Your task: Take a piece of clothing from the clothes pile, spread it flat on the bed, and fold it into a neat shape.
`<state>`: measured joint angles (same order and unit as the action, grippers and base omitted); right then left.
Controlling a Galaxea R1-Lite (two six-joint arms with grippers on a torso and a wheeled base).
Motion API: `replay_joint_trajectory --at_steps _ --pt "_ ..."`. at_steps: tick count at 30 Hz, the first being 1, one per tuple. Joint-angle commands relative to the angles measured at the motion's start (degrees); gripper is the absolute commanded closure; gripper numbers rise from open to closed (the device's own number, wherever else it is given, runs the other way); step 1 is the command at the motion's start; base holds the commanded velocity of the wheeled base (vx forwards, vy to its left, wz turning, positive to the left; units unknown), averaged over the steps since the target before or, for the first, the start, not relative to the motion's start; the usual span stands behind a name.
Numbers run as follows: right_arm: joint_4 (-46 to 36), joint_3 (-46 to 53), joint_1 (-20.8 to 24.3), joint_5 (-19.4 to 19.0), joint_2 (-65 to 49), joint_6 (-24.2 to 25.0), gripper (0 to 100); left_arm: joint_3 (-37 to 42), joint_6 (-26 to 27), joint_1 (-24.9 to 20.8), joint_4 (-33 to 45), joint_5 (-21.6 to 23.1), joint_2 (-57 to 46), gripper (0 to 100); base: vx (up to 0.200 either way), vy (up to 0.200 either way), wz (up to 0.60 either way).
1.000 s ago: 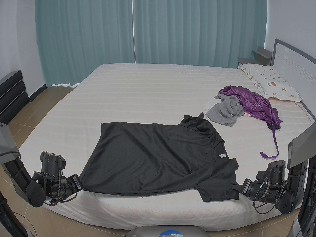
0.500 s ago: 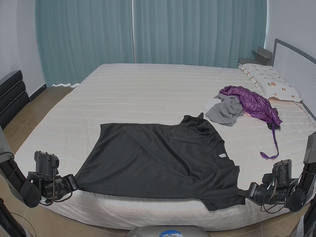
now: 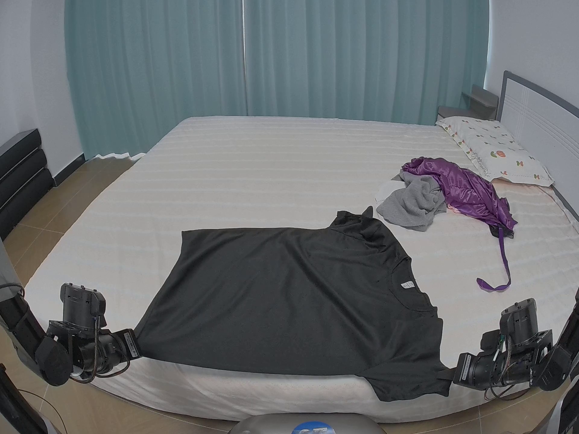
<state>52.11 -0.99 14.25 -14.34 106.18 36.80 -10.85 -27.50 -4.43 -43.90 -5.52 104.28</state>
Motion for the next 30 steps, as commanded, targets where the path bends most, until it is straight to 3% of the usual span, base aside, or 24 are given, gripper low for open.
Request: replay_joint_trajectory --at_steps 1,4,5,20,30 --pt "-0.2 1.0 0.7 0.0 -0.4 0.0 100 0.3 0.0 -0.1 0.0 0.0 0.3 100 0.0 0.0 0.0" --pt "-0.3 1.0 0.7 0.1 -0.2 -0.1 100 0.3 0.0 -0.3 0.0 0.1 0.5 100 0.0 0.0 0.0" --pt "-0.3 1.0 0.7 0.1 -0.1 -0.1 0 0.3 0.0 -0.3 0.0 0.1 0.5 100 0.0 0.0 0.0" --pt "1.3 -5.6 -2.9 -0.3 1.2 0.6 0 0.3 -0.1 -0.5 0.0 0.2 0.6 100 0.0 0.0 0.0" --pt "8.4 -11.2 -3.4 0.2 13.4 -0.2 0 0.3 -0.1 -0.5 0.0 0.2 0.6 100 0.0 0.0 0.0"
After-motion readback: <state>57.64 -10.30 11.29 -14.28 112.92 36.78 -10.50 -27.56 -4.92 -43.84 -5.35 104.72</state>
